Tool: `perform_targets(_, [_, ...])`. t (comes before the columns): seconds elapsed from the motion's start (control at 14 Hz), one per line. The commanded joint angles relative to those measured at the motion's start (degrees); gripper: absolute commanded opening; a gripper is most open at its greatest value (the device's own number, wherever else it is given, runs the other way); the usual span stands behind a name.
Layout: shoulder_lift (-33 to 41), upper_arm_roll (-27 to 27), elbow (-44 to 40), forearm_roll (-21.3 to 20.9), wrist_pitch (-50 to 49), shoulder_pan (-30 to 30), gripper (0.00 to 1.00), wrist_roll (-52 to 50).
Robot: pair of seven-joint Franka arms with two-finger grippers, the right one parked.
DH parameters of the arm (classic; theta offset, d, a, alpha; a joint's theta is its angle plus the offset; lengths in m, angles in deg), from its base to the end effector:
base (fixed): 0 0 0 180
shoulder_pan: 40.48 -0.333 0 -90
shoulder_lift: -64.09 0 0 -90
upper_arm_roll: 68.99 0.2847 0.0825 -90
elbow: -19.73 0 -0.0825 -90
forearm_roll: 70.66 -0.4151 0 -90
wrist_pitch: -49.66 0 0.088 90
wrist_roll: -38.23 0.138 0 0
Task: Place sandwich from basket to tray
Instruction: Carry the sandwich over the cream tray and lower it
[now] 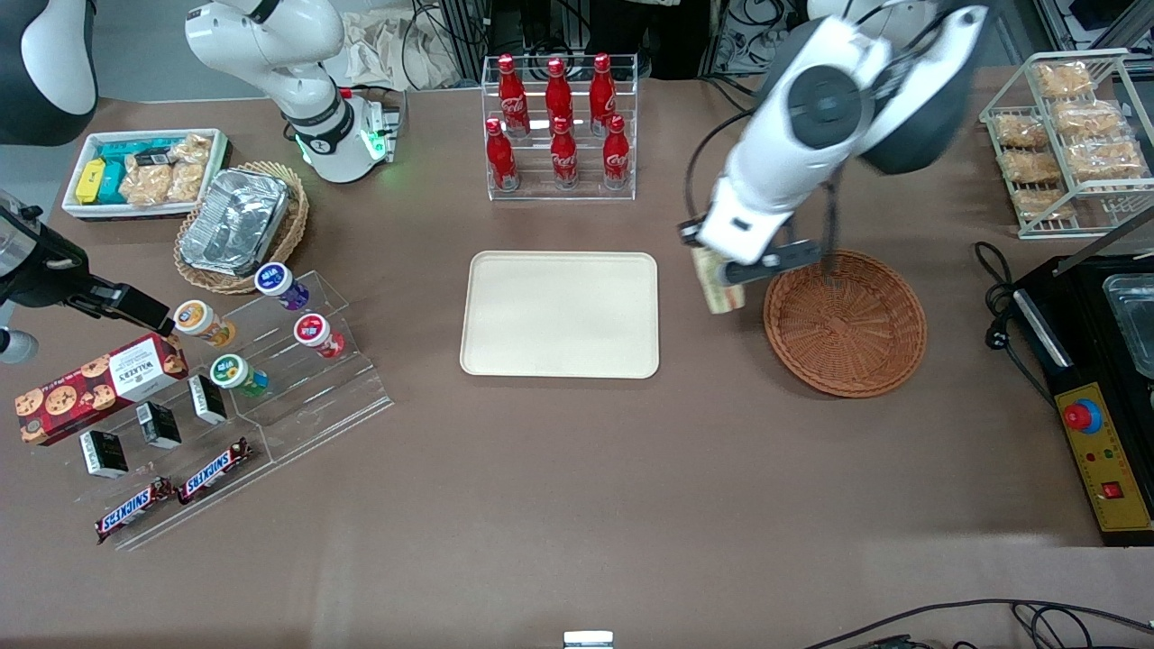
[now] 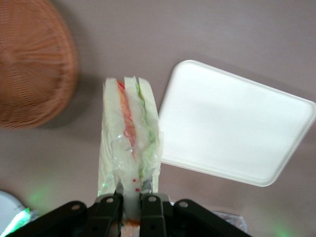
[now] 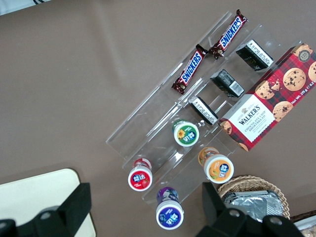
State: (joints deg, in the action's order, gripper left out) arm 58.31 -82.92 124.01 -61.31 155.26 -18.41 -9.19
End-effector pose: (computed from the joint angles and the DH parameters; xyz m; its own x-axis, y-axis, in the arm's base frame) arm 0.4815 -0.3688 0.4022 0.9539 0.2372 -0.1837 0.2520 -0.9658 0.0612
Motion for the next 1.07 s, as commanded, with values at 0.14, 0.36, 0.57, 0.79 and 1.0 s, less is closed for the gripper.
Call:
perform_targets(0.14, [-7.91, 0.31, 0.04, 0.85, 10.14, 4.12, 0.00, -0.58])
perform_targets(0.36, [-12.04, 0.22, 0.13, 0.40, 17.32, 6.67, 0.00, -0.48])
perform_targets(0.57, [-15.74, 0.13, 0.83, 0.93, 23.76, 7.99, 0.00, -1.18])
perform_targets(0.79, [-18.20, 0.22, 2.50, 0.76, 27.97, 9.39, 0.00, -1.36])
perform_targets(1.0, [-18.91, 0.66, 6.89, -0.21, 34.92, 11.50, 0.00, -1.28])
